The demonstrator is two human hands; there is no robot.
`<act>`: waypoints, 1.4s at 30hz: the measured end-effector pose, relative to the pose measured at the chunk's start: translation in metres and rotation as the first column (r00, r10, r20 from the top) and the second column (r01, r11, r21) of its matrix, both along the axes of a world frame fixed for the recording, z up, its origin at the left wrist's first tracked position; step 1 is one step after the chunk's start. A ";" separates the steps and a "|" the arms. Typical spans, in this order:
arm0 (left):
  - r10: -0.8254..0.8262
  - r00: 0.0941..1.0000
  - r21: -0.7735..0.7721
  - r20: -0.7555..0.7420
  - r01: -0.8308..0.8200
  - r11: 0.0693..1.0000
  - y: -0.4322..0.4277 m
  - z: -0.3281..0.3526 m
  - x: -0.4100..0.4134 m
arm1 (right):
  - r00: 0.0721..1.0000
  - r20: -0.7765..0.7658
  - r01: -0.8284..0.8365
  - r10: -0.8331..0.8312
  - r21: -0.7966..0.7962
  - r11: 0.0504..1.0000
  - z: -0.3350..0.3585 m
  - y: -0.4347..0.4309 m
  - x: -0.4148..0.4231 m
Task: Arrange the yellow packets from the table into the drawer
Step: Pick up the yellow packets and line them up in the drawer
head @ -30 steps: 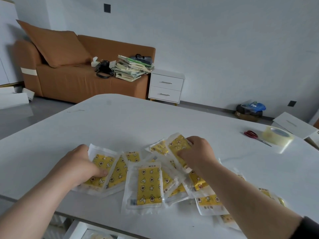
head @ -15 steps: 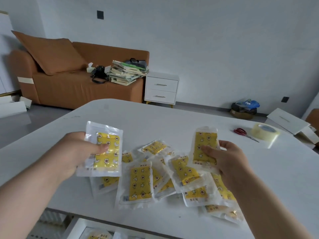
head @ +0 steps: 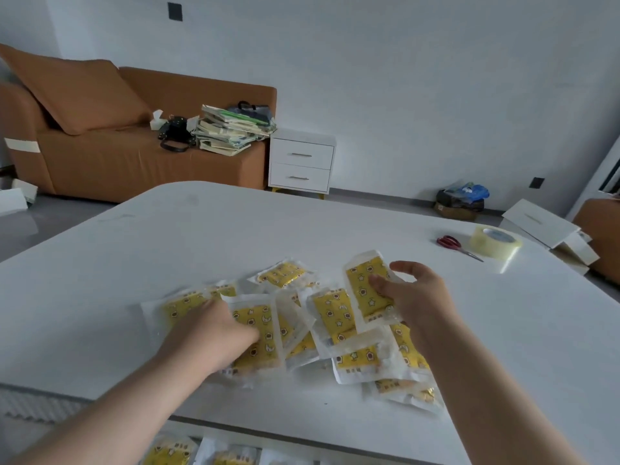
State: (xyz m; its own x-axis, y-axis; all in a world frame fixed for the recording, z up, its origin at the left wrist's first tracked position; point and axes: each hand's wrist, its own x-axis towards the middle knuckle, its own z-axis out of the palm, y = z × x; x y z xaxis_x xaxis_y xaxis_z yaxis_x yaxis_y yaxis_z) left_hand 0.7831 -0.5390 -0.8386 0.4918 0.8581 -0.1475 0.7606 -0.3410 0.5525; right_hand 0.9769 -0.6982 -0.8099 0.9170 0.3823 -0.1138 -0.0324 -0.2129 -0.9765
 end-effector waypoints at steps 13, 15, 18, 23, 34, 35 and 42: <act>-0.078 0.935 0.220 -0.346 0.162 0.962 -0.012 0.000 0.018 | 0.920 0.336 -0.025 0.204 -0.468 0.884 -0.016 0.025 -0.020; -0.088 0.934 0.212 -0.346 0.169 0.963 -0.011 0.001 0.019 | 0.866 0.413 0.015 0.281 -0.584 0.811 -0.020 0.028 -0.023; -0.092 0.952 0.136 -0.291 0.137 0.981 -0.007 0.001 0.021 | 0.836 0.425 0.031 0.347 -0.667 0.744 -0.020 0.029 -0.027; -0.054 0.943 0.136 -0.328 0.103 0.985 -0.004 0.001 0.020 | 0.810 0.415 0.037 0.414 -0.741 0.670 -0.018 0.032 -0.033; -0.072 0.965 0.063 -0.253 0.091 0.994 -0.002 0.002 0.021 | 0.747 0.429 -0.009 0.507 -0.757 0.653 -0.017 0.034 -0.045; -0.079 0.967 0.052 -0.242 0.094 0.994 -0.001 0.002 0.020 | 0.744 0.427 -0.017 0.514 -0.757 0.653 -0.018 0.035 -0.046; -0.141 0.967 0.069 -0.213 0.158 0.985 -0.001 0.006 0.017 | 0.830 0.352 -0.124 0.432 -0.639 0.759 -0.017 0.031 -0.041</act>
